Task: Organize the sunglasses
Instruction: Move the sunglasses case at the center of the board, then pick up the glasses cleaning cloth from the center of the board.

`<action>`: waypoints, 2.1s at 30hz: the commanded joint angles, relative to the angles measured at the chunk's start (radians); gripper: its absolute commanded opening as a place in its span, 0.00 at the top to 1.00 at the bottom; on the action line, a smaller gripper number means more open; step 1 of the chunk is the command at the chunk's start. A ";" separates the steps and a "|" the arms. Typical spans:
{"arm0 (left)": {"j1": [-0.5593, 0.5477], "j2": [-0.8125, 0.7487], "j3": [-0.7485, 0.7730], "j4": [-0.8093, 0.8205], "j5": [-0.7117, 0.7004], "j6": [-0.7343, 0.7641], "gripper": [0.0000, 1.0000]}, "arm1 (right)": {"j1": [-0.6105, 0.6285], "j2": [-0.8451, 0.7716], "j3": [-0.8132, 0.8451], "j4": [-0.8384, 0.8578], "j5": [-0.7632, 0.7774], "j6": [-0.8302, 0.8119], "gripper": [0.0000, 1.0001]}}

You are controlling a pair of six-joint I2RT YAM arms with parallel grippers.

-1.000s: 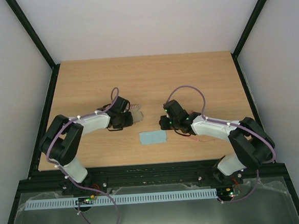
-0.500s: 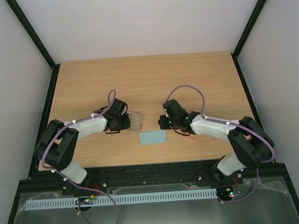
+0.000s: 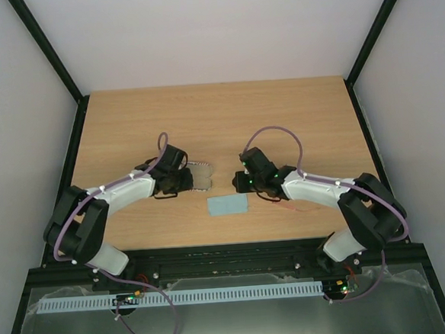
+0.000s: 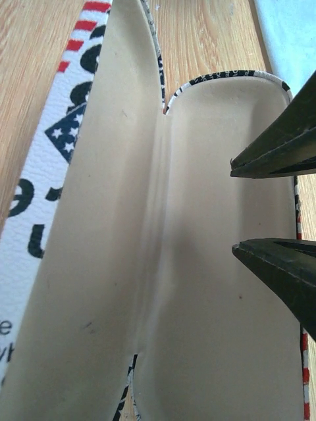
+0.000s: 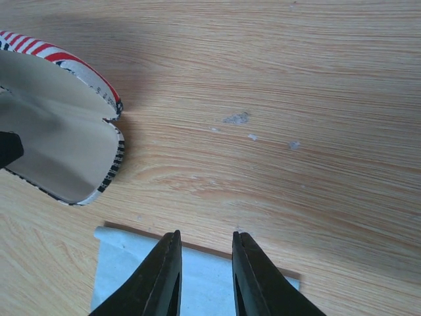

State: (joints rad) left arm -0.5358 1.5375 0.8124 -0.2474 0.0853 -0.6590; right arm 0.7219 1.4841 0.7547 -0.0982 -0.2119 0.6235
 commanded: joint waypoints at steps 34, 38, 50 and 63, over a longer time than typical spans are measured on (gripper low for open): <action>0.001 -0.101 -0.056 -0.042 -0.050 -0.046 0.69 | 0.111 0.072 0.103 0.035 0.005 0.008 0.70; 0.001 -0.120 -0.059 -0.051 -0.055 -0.049 0.68 | 0.140 0.118 0.129 0.052 -0.006 0.007 0.66; 0.001 -0.149 -0.064 -0.069 -0.050 -0.045 0.68 | 0.166 0.220 0.197 0.082 -0.011 0.051 0.62; 0.031 -0.191 0.006 -0.085 -0.071 -0.020 0.67 | 0.165 0.167 0.175 0.102 0.078 0.097 0.60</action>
State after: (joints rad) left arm -0.5224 1.3766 0.7685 -0.3088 0.0372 -0.6994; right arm 0.8837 1.7000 0.9253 -0.0296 -0.2008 0.6975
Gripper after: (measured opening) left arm 0.324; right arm 0.401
